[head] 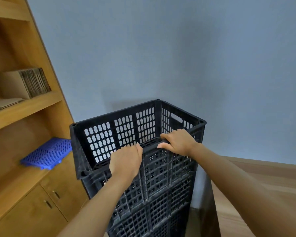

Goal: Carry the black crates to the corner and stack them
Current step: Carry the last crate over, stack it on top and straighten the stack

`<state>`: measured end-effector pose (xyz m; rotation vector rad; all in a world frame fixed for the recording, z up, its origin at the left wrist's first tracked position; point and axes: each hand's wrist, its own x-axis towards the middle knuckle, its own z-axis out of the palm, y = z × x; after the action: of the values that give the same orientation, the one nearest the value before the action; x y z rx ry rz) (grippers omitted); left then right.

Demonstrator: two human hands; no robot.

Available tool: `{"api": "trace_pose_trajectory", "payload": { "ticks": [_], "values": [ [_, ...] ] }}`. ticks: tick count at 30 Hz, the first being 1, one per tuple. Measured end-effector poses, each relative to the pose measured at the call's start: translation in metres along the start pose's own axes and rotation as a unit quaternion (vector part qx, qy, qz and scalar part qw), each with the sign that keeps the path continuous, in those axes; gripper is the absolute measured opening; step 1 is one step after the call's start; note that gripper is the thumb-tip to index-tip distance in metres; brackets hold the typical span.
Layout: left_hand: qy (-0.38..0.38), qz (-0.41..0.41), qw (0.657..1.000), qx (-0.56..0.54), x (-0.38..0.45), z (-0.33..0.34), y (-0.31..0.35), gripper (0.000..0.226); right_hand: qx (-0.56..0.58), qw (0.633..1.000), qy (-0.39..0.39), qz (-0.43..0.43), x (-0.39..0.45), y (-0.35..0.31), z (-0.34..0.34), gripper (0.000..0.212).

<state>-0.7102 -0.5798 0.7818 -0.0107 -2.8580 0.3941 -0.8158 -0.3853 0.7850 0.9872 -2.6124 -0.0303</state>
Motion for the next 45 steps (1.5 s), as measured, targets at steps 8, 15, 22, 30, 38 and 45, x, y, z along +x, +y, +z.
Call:
{"api": "trace_pose_trajectory", "payload": {
  "ticks": [8, 15, 22, 30, 38, 45],
  "values": [
    [0.079, -0.017, 0.997, -0.016, 0.008, 0.023, -0.058, 0.053, -0.012, 0.999, 0.049, 0.016, 0.023, -0.043, 0.011, 0.101],
    [0.104, 0.011, 0.994, -0.029, 0.026, 0.053, -0.125, 0.054, -0.028, 0.998, 0.048, 0.042, 0.049, -0.092, 0.013, 0.088],
    [0.154, -0.010, 0.982, -0.111, 0.035, 0.067, -0.156, 0.054, -0.026, 0.996, 0.074, 0.043, 0.070, -0.115, 0.022, 0.103],
    [0.174, 0.026, 0.982, -0.064, 0.054, 0.085, -0.180, 0.074, -0.034, 0.994, 0.081, 0.069, 0.087, -0.127, 0.023, 0.082],
    [0.160, 0.040, 0.985, -0.048, 0.062, 0.088, -0.211, 0.059, -0.027, 0.988, 0.071, 0.132, 0.101, -0.157, 0.028, 0.078],
    [0.163, 0.101, 0.978, -0.081, 0.078, 0.100, -0.240, 0.062, -0.051, 0.975, 0.032, 0.213, 0.114, -0.191, 0.026, 0.072]
  ]
}}
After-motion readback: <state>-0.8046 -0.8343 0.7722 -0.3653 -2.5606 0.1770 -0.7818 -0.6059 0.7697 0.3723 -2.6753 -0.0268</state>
